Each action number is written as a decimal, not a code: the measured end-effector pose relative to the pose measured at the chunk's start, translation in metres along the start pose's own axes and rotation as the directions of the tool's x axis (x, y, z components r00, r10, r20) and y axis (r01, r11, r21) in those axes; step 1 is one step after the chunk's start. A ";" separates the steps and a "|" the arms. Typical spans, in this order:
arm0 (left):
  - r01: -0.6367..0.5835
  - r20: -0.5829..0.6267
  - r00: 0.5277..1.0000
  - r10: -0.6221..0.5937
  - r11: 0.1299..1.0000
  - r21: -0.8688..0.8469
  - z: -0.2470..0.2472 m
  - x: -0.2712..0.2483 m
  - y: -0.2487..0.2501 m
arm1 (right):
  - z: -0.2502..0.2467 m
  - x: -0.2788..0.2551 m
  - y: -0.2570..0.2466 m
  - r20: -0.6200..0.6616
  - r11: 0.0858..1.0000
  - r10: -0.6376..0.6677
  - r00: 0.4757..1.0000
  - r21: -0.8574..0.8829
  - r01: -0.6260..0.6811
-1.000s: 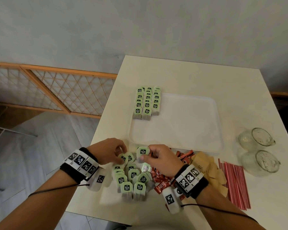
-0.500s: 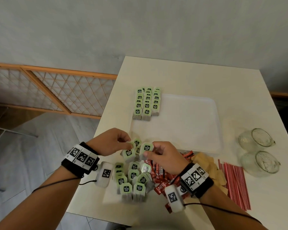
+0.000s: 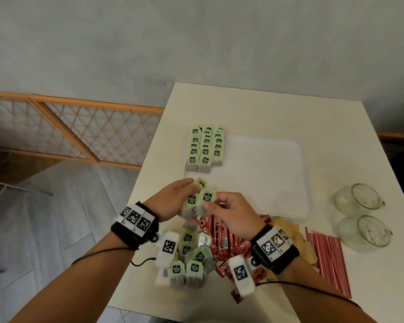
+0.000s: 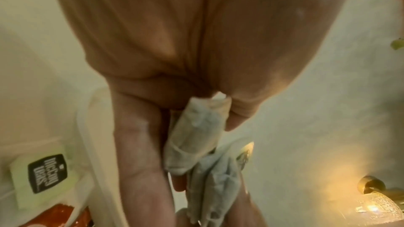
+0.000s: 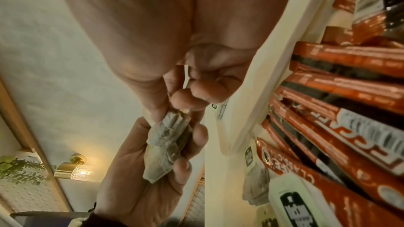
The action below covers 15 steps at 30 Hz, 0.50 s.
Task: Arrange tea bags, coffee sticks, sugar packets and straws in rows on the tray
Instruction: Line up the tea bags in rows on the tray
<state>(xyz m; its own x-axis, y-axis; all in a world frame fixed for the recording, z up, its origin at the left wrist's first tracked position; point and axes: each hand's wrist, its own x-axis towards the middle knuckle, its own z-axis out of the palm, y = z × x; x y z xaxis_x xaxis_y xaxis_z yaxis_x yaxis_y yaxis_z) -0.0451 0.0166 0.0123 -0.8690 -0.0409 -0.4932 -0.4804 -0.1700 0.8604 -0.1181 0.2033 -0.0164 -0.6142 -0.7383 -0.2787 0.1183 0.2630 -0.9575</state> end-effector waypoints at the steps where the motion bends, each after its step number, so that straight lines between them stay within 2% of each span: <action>1: 0.012 -0.008 1.000 -0.012 1.000 -0.007 0.002 0.001 0.000 | 0.000 0.000 0.000 -0.020 1.000 0.007 1.000 -0.014 -0.008; 7: 0.044 0.010 0.999 -0.044 0.998 0.036 0.002 0.008 -0.008 | -0.005 0.002 0.007 -0.110 0.999 -0.005 0.994 -0.046 0.000; 10: -0.029 0.042 0.999 0.022 0.987 0.158 0.004 0.006 -0.007 | -0.006 0.002 0.009 -0.136 0.999 -0.031 0.990 -0.040 0.026; 13: -0.110 0.129 0.988 0.082 0.967 0.229 0.005 0.006 -0.006 | -0.007 0.003 0.013 -0.170 0.999 -0.049 0.984 -0.027 0.045; 15: -0.105 0.128 0.989 0.074 0.963 0.249 0.006 0.007 -0.006 | -0.007 0.004 0.016 -0.182 0.999 -0.047 0.982 -0.024 0.044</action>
<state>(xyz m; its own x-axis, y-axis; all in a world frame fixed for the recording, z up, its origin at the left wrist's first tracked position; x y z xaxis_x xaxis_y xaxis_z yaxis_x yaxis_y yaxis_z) -0.0488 0.0235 0.0050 -0.9103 0.0729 -0.4074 -0.4012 0.0859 0.9119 -0.1243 0.2089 -0.0321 -0.7507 -0.6248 -0.2148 0.0725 0.2452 -0.9668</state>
